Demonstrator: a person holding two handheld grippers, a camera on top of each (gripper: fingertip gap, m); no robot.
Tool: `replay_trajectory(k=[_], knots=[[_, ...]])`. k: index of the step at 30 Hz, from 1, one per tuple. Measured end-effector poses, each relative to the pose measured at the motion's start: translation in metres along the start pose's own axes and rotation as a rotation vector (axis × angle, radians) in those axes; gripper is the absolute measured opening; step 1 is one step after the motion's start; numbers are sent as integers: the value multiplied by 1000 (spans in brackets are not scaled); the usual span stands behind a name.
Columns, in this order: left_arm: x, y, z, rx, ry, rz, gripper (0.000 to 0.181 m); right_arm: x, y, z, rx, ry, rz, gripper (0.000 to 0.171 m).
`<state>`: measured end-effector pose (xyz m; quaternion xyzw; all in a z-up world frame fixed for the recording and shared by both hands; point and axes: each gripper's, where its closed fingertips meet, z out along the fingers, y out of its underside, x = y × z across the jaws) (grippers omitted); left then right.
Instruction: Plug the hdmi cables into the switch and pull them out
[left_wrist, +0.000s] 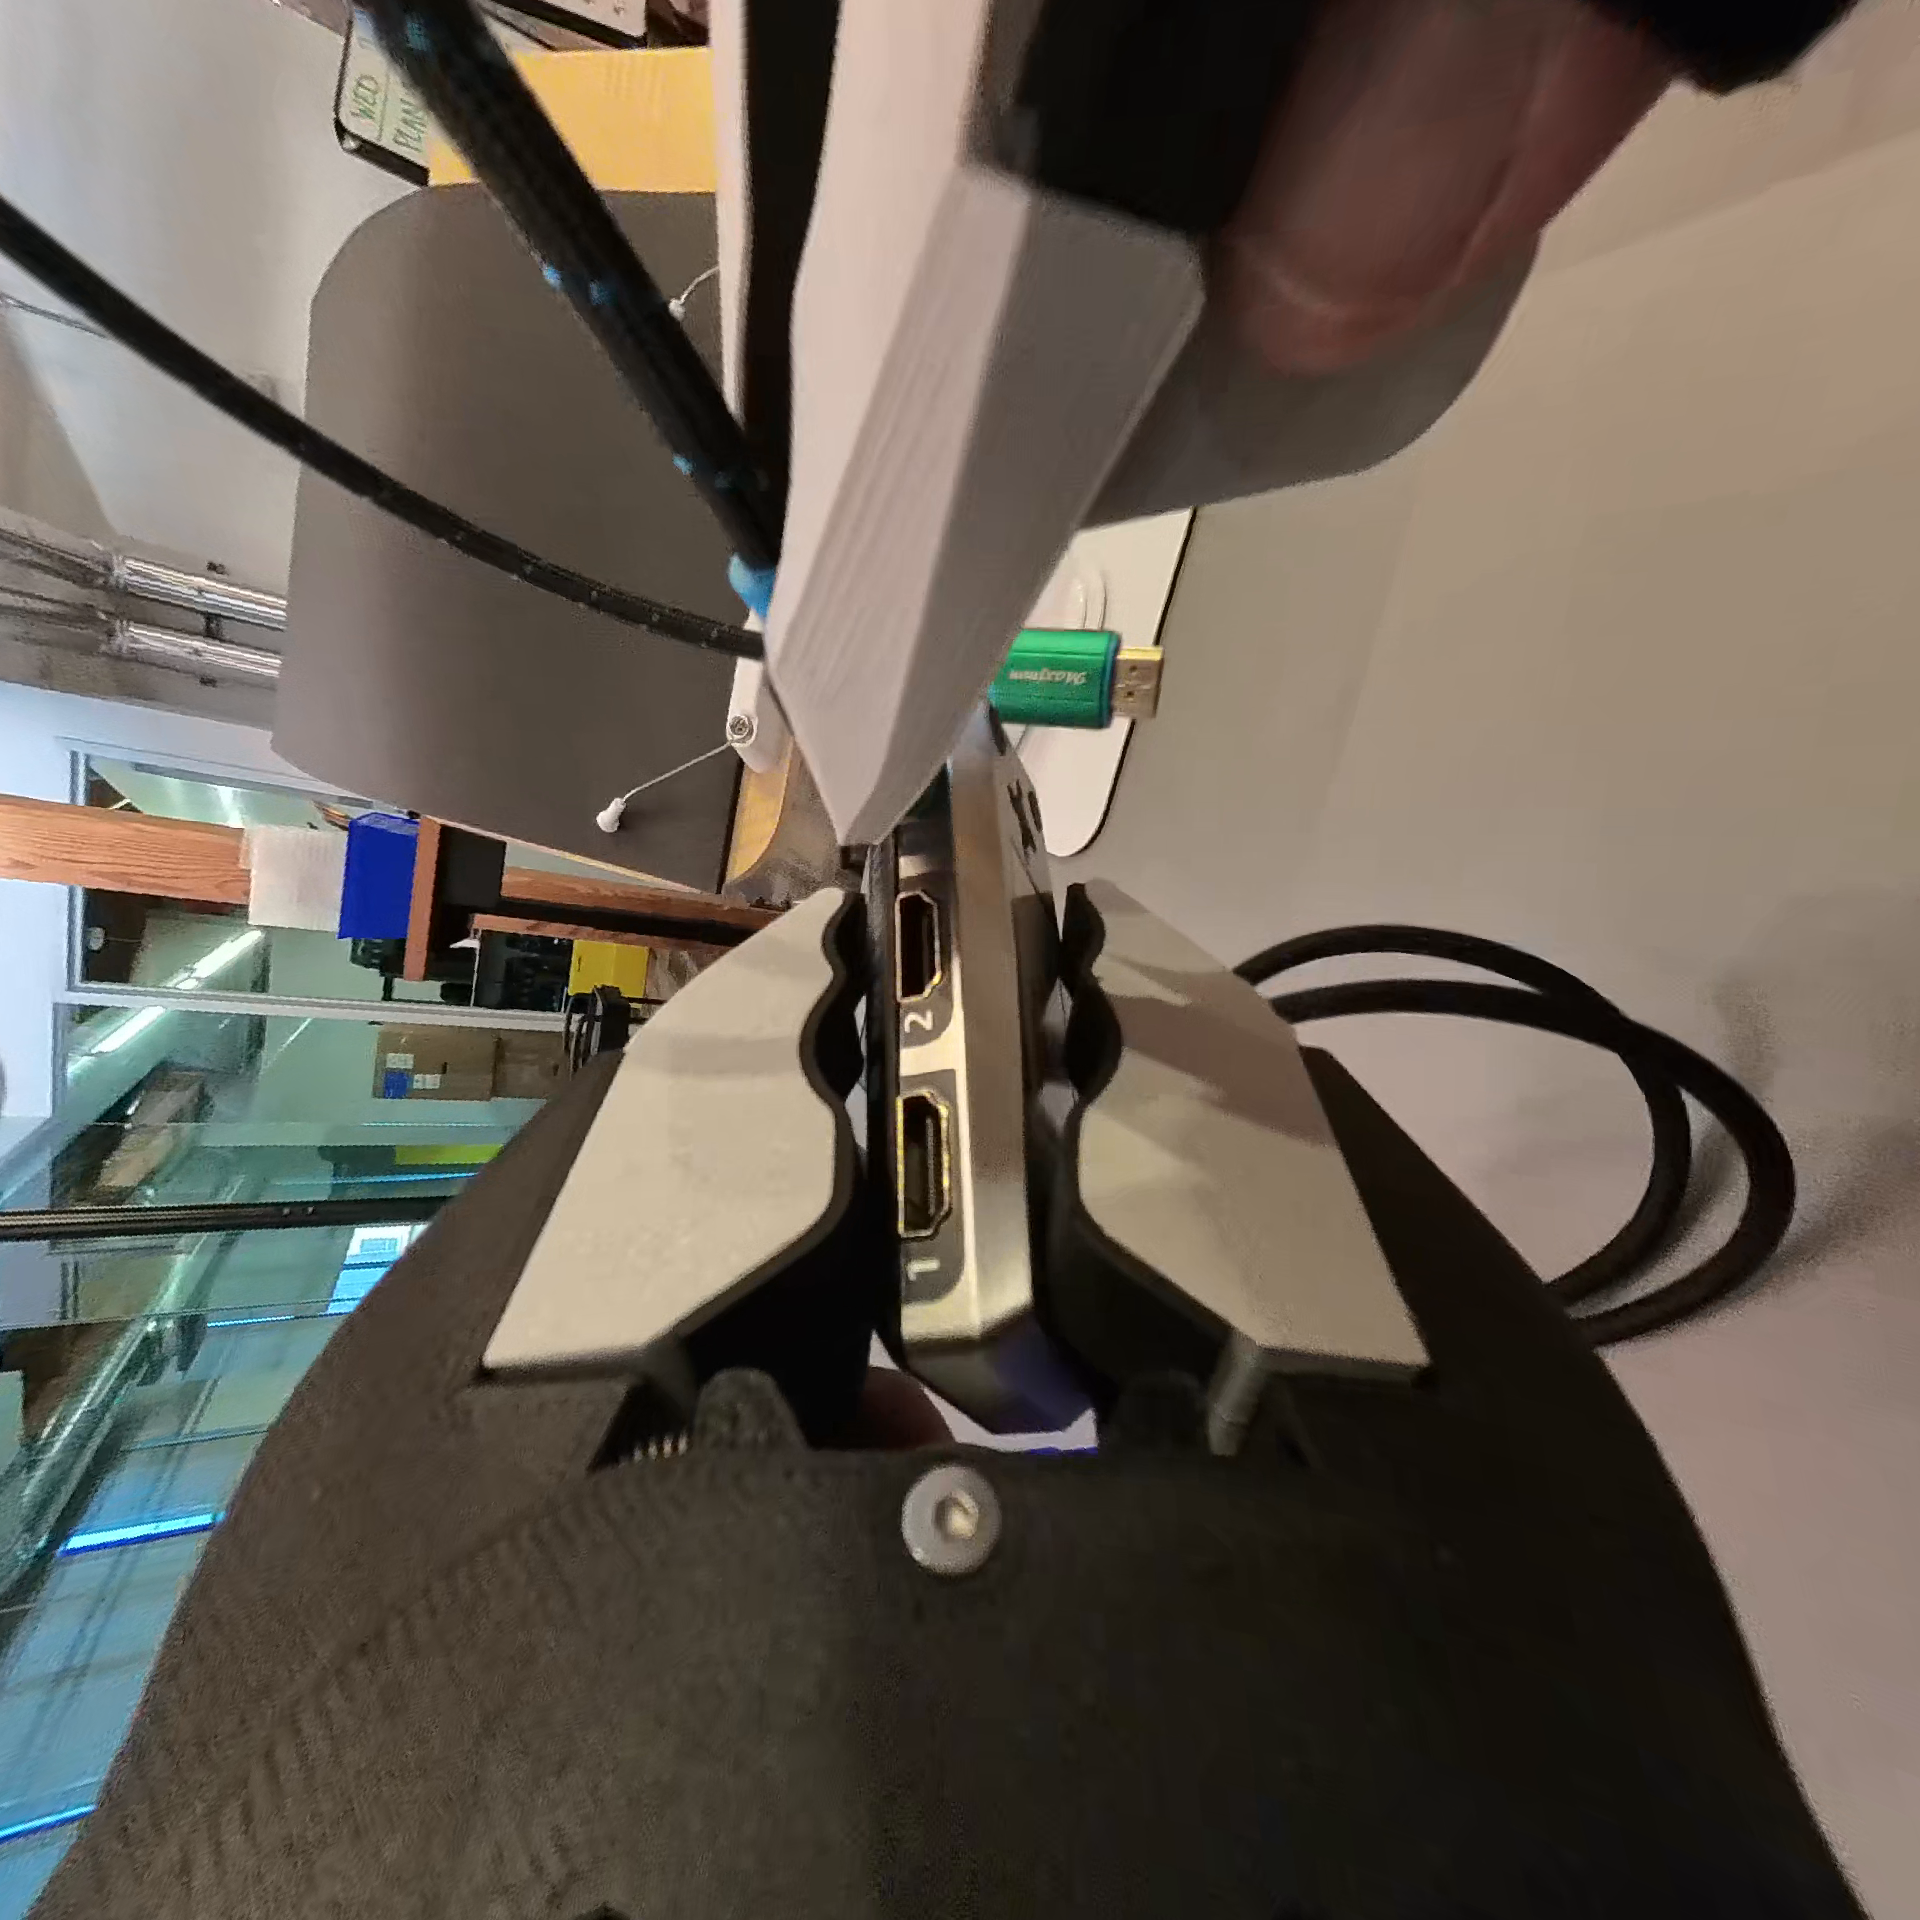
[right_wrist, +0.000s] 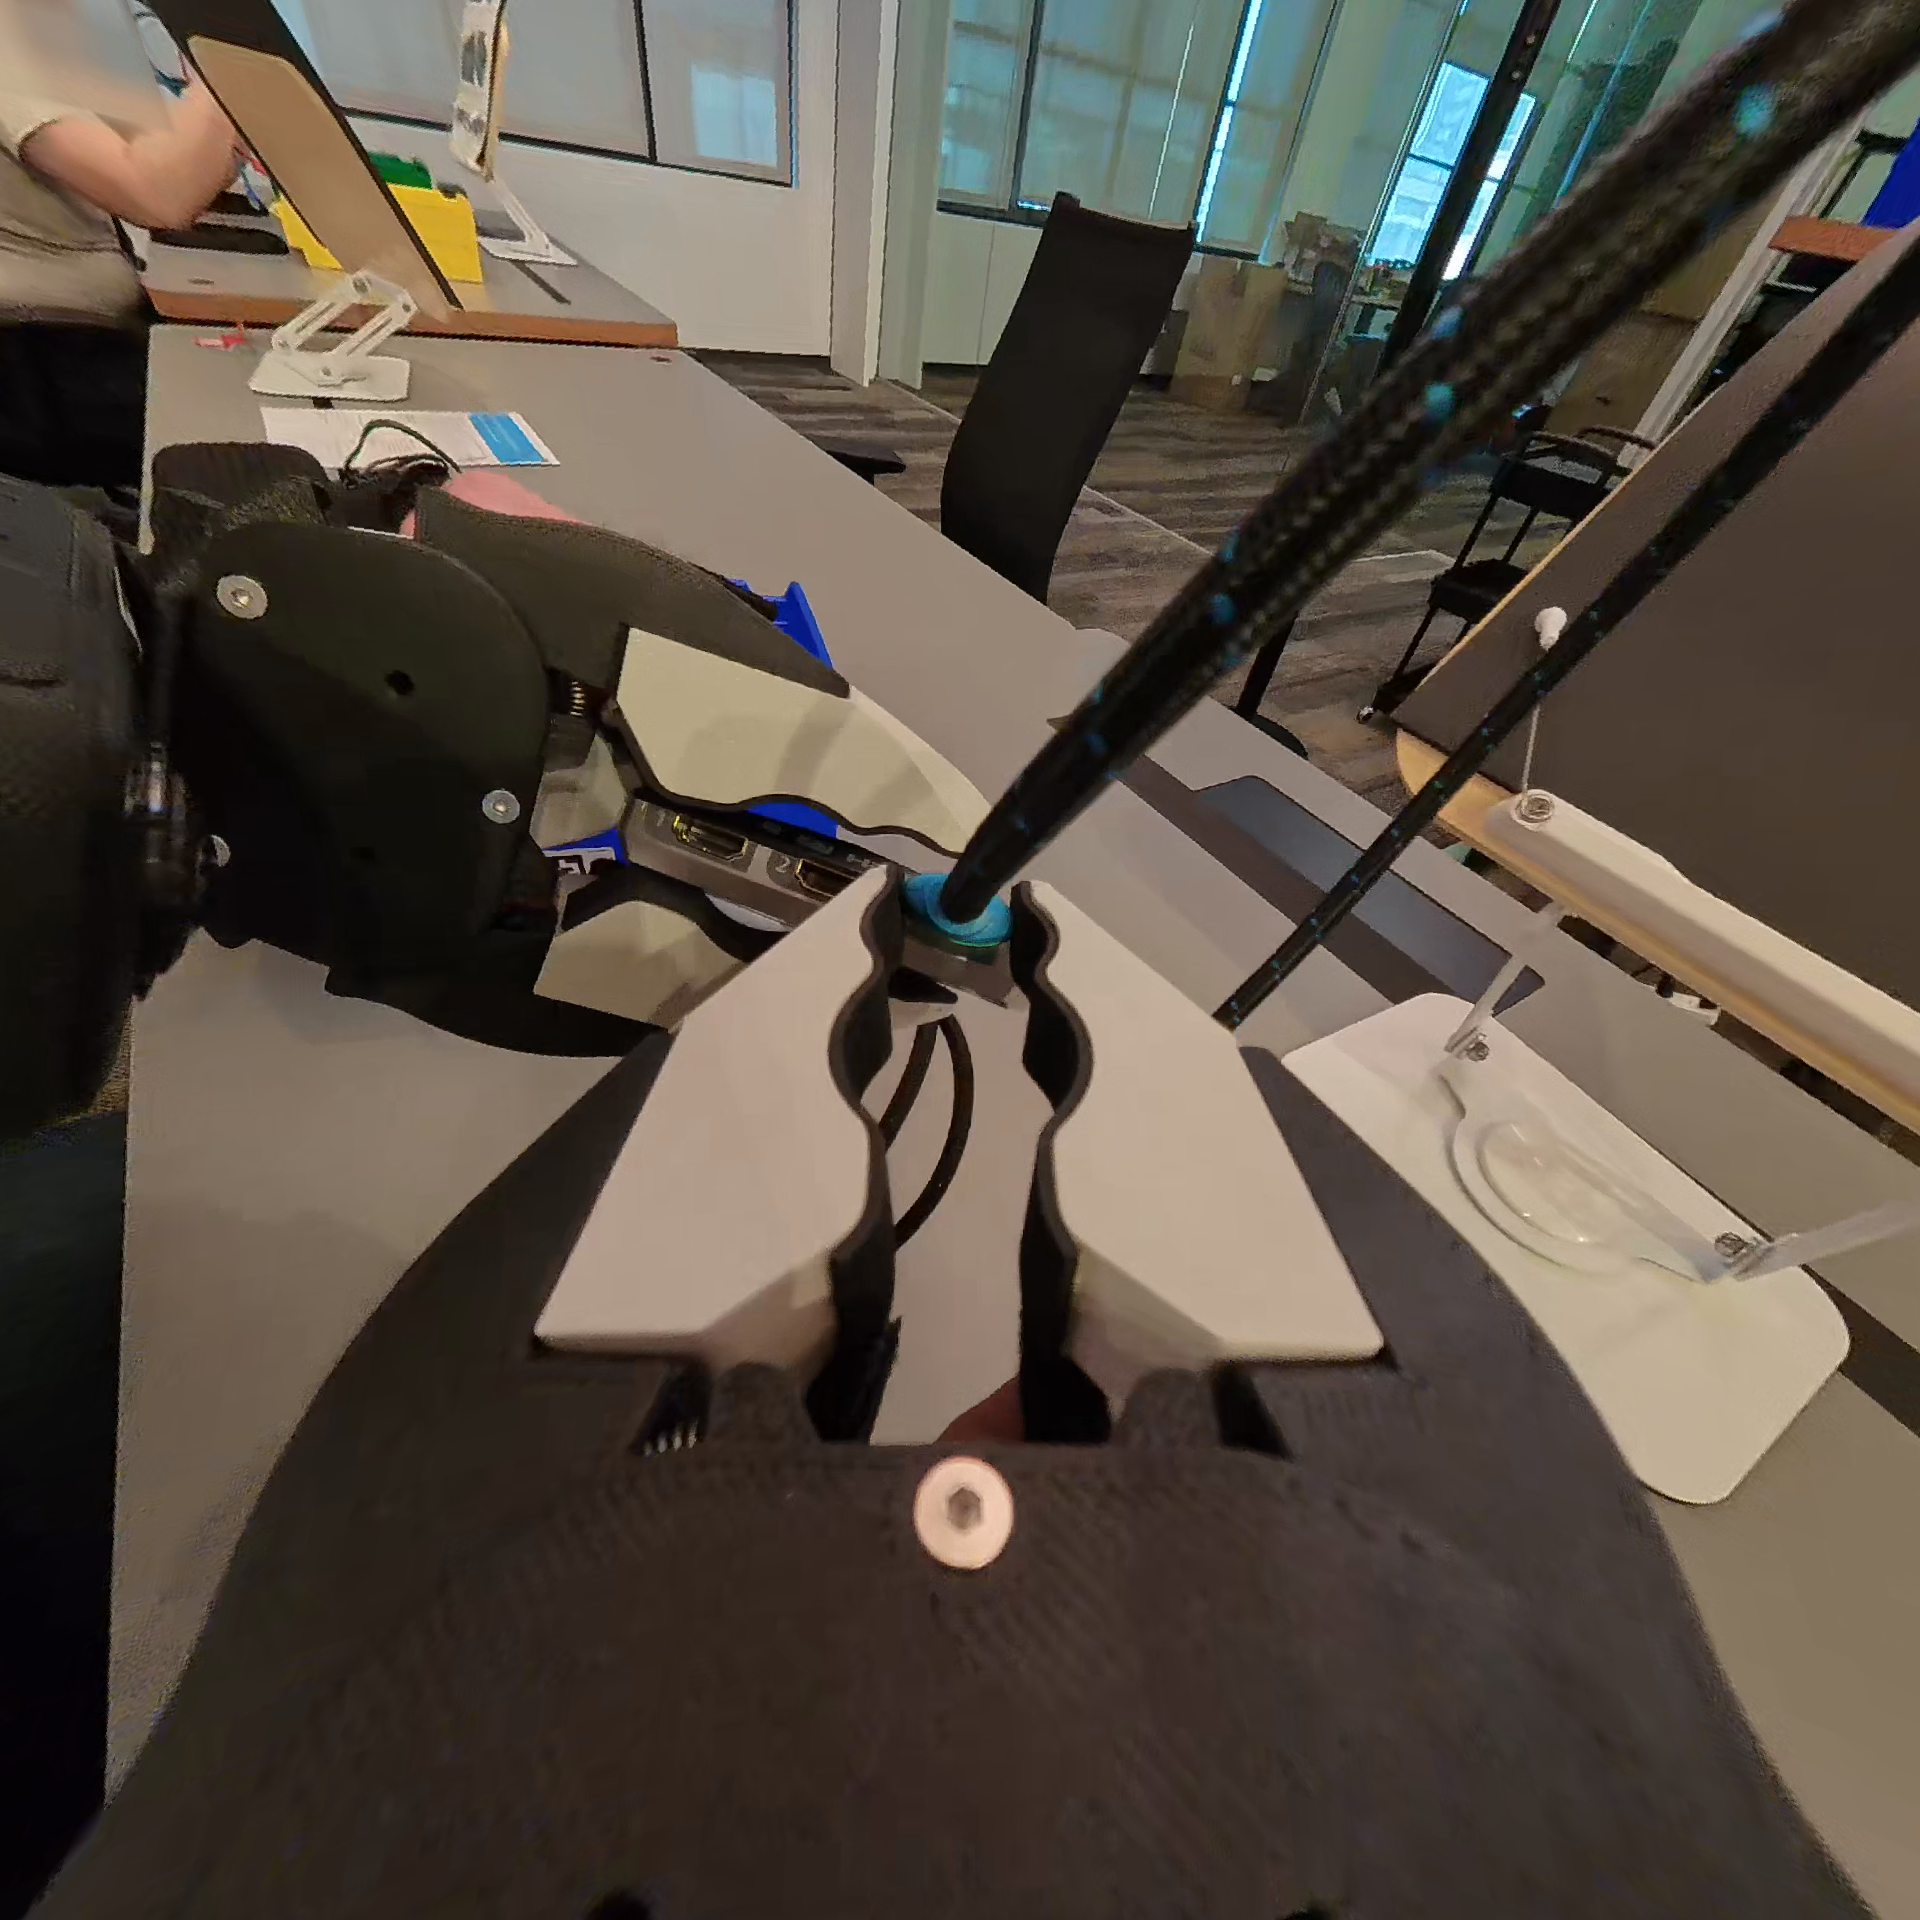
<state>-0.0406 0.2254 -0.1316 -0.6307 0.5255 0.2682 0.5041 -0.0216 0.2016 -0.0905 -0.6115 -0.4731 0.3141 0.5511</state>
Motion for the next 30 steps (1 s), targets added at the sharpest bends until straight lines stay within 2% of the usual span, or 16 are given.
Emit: replay_trajectory(k=[14, 23, 27, 30], knots=[[-2, 4, 0, -33, -27, 46, 35, -2, 5, 2, -59, 2, -9, 18], [-10, 12, 1, -65, -30, -47, 34, -2, -6, 1, -89, 161, -265, 17], [-10, 12, -2, -60, -41, -32, 34, -6, -8, 2, -13, 54, -78, 18], [-10, 9, -5, -44, -55, -13, 35, -8, -9, 1, 21, 17, -29, 18]])
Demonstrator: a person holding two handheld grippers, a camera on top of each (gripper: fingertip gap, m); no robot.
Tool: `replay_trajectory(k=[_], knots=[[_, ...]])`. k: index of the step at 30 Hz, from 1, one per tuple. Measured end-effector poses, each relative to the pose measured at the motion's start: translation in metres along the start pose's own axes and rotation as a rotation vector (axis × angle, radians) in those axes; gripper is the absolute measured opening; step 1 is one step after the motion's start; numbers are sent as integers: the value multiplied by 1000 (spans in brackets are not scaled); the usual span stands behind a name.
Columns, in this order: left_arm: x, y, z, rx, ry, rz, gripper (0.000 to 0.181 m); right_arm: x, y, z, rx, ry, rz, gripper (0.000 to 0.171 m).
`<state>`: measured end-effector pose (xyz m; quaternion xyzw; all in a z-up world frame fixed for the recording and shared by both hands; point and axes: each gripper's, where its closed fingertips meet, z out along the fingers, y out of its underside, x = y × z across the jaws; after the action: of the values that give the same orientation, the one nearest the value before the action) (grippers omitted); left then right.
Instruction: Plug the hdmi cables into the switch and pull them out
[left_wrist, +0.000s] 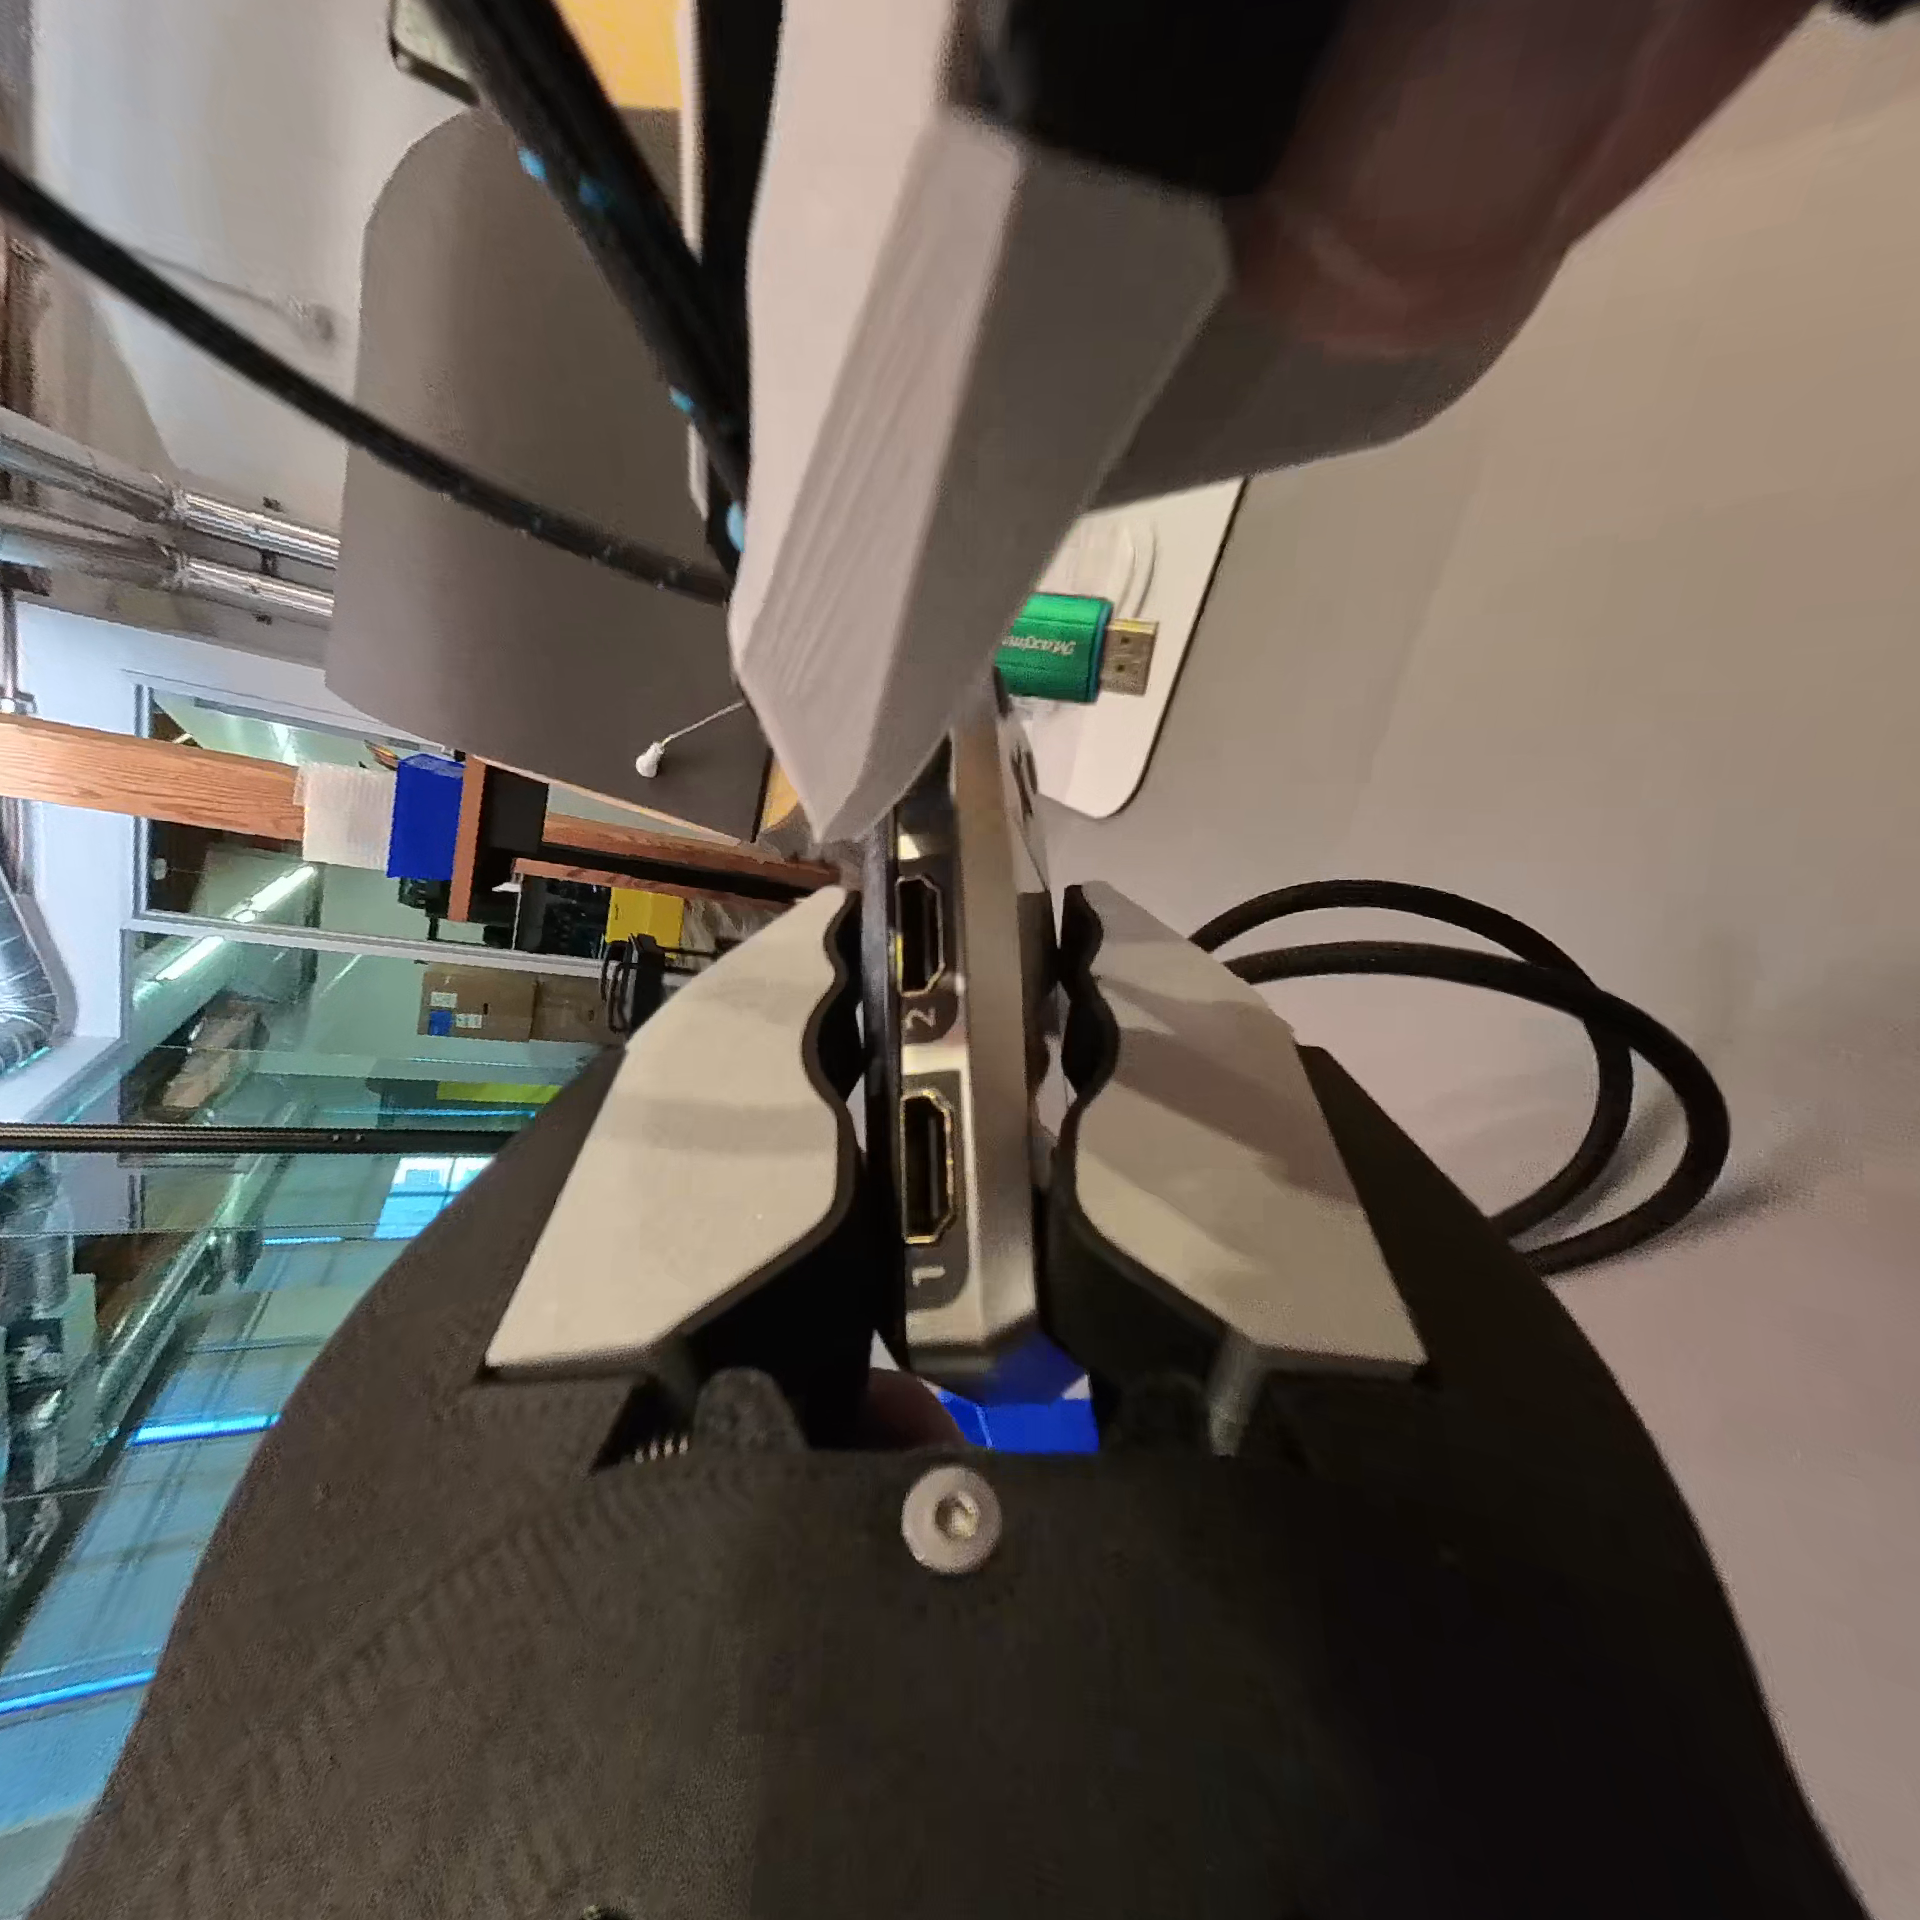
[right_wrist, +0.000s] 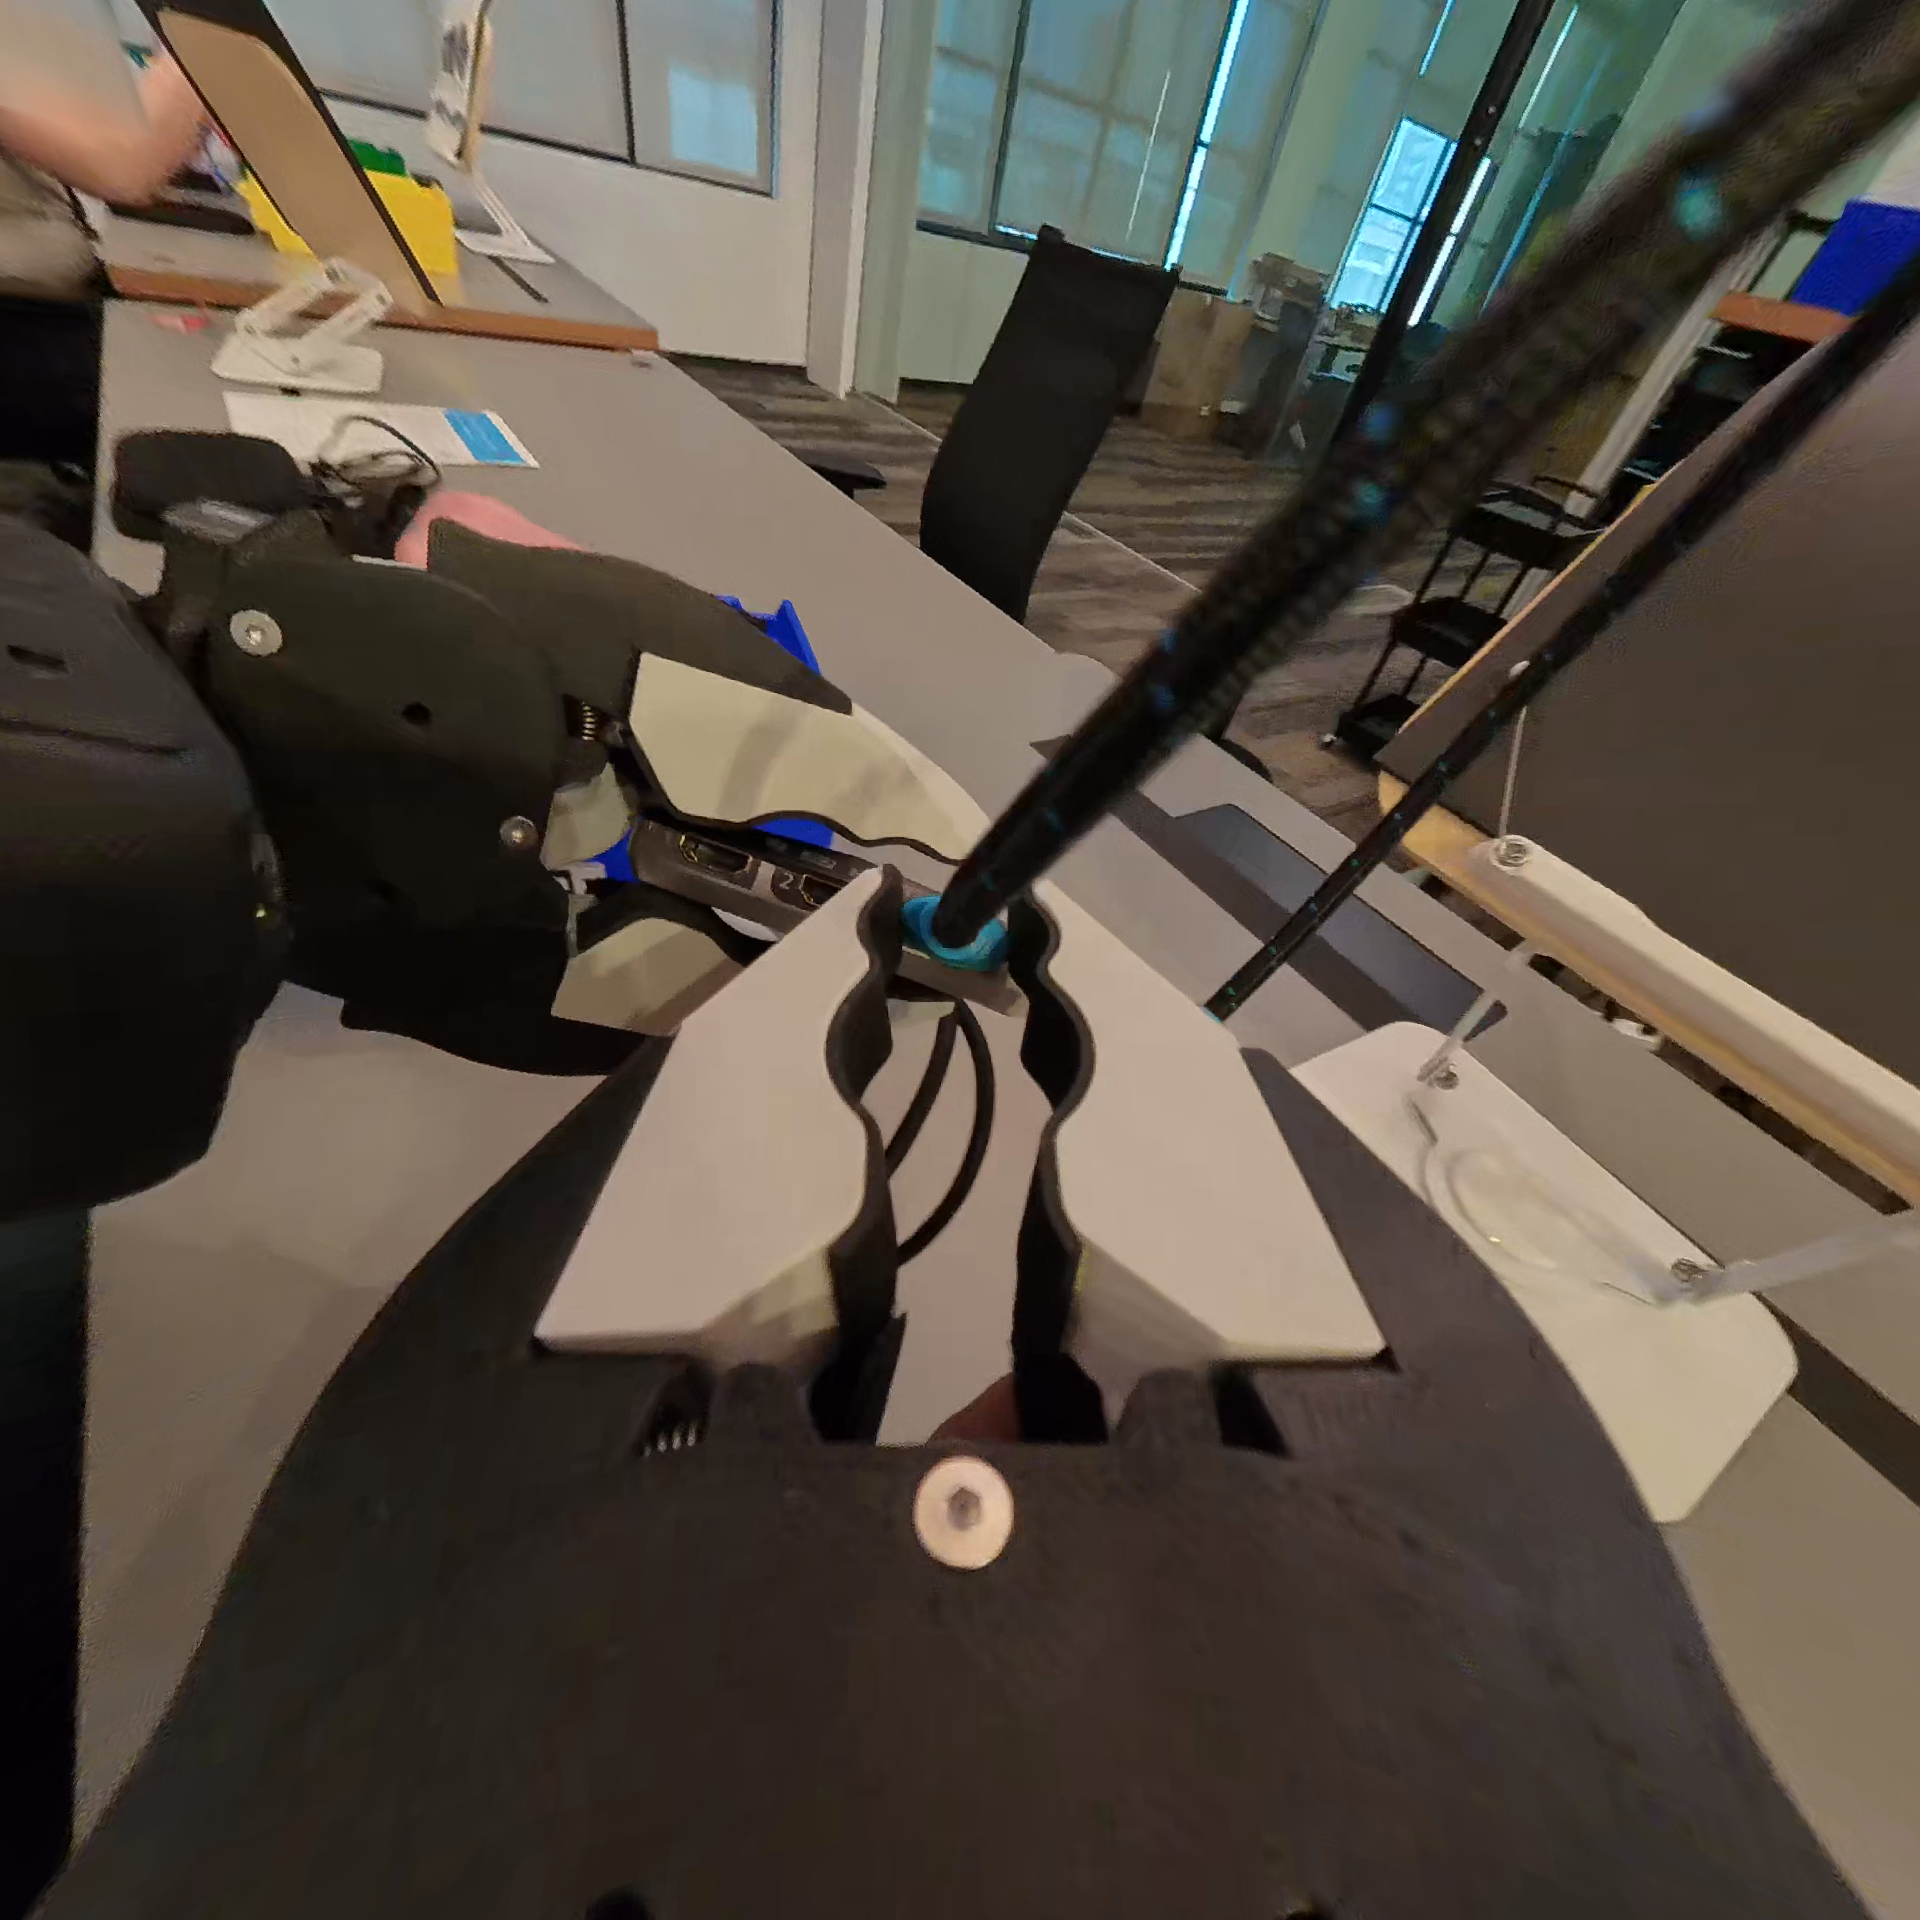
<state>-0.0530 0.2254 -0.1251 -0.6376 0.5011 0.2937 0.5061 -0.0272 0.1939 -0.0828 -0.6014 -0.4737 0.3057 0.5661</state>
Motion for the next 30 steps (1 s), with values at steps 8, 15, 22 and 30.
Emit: replay_trajectory(k=[8, 15, 22, 30], knots=[[-1, -9, -8, 48, -13, 18, 35, -3, -2, -2, 71, -114, 134, 18], [-3, -13, -12, 72, -31, 38, 35, -6, -2, -3, 99, -197, 230, 18], [3, -21, -19, 129, 20, 2, 40, -7, -1, -4, 94, -203, 192, 17], [19, -24, -38, 208, 230, -109, 59, -2, 14, -1, 77, -222, 219, 17]])
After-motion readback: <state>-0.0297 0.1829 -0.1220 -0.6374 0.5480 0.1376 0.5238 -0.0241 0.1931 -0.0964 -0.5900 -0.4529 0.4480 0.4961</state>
